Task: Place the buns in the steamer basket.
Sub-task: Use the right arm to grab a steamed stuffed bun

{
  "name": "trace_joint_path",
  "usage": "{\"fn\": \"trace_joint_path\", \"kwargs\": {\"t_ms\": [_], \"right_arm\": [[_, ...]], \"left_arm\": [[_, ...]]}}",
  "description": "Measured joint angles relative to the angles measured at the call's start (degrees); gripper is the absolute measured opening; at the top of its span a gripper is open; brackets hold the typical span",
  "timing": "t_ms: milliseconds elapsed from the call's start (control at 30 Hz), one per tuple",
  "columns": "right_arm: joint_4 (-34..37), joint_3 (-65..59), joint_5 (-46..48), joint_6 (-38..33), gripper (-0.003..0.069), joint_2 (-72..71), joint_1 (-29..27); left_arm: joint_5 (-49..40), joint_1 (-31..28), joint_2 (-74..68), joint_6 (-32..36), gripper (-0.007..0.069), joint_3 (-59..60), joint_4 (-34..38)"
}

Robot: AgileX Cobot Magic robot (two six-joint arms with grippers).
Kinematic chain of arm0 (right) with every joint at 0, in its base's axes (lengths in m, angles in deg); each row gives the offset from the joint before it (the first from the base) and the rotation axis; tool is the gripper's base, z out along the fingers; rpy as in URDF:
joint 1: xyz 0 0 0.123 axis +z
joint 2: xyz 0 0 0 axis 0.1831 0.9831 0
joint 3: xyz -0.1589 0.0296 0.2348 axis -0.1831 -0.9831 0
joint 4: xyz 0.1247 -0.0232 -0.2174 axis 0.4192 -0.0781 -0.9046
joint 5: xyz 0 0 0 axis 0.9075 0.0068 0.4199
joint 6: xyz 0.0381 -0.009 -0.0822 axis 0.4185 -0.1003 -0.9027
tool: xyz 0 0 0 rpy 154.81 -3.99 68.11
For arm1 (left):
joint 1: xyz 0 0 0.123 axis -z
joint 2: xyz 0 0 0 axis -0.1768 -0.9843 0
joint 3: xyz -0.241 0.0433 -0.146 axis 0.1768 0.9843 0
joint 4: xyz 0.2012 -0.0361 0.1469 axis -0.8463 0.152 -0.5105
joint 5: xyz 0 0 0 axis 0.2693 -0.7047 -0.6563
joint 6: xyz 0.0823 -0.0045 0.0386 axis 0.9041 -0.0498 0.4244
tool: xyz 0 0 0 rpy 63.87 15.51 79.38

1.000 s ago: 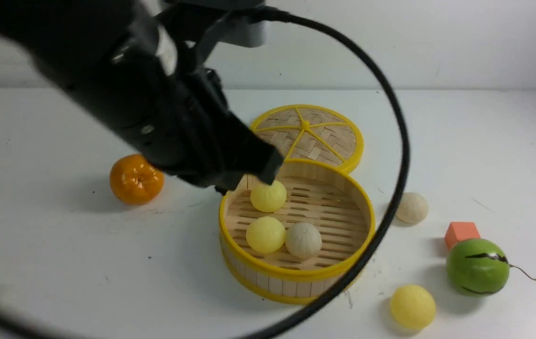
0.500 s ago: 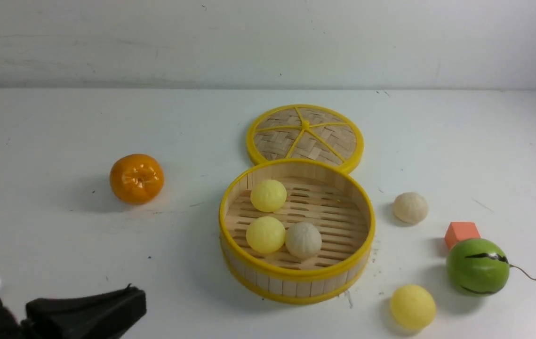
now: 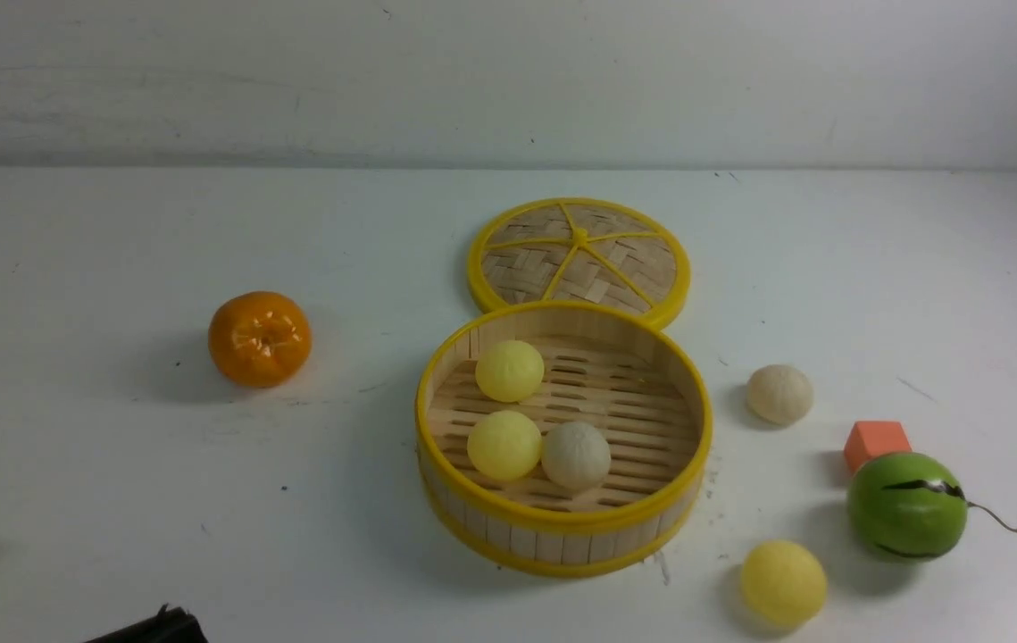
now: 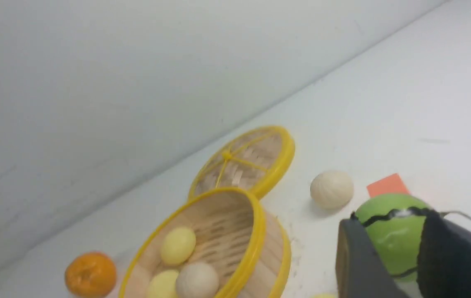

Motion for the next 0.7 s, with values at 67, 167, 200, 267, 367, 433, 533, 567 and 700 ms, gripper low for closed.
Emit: {"fn": "trace_joint_path", "kwargs": {"t_ms": [67, 167, 200, 267, 367, 433, 533, 567, 700], "right_arm": [[-0.87, 11.09, 13.62, -5.37, 0.0218, 10.04, 1.64], [-3.33, 23.49, 30.33, -13.72, 0.0216, 24.19, 2.70], [-4.00, 26.26, 33.20, -15.46, 0.0216, 27.20, 2.75], [-5.05, 32.07, 40.64, -17.90, 0.0216, 37.32, 3.52], [-4.98, 35.48, 43.53, -18.91, 0.0216, 45.62, 6.57], [-4.83, 38.47, 43.10, -19.16, 0.0216, 53.12, 11.78], [-7.01, 40.06, 38.73, -17.44, 0.0216, 59.33, 16.57], [-7.72, 40.23, 37.37, -16.70, 0.0218, 60.71, 17.46], [-9.01, 40.30, 32.78, -13.97, 0.0232, 65.38, 19.59]], "left_arm": [[0.00, 0.00, 0.00, -0.02, -0.0013, 0.00, 0.05], [0.00, 0.00, 0.00, -0.02, -0.0013, 0.00, 0.16], [0.00, 0.00, 0.00, -0.02, -0.0013, 0.00, 0.16], [0.00, 0.00, 0.00, -0.02, -0.0013, 0.00, 0.16], [0.00, 0.00, 0.00, -0.02, -0.0013, 0.00, 0.16], [0.00, 0.00, 0.00, -0.02, -0.0013, 0.00, 0.16], [0.00, 0.00, 0.00, -0.02, -0.0013, 0.00, 0.16], [0.00, 0.00, 0.00, -0.02, -0.0013, 0.00, 0.16], [0.00, 0.00, 0.00, -0.02, -0.0013, 0.19, 0.16]]}}
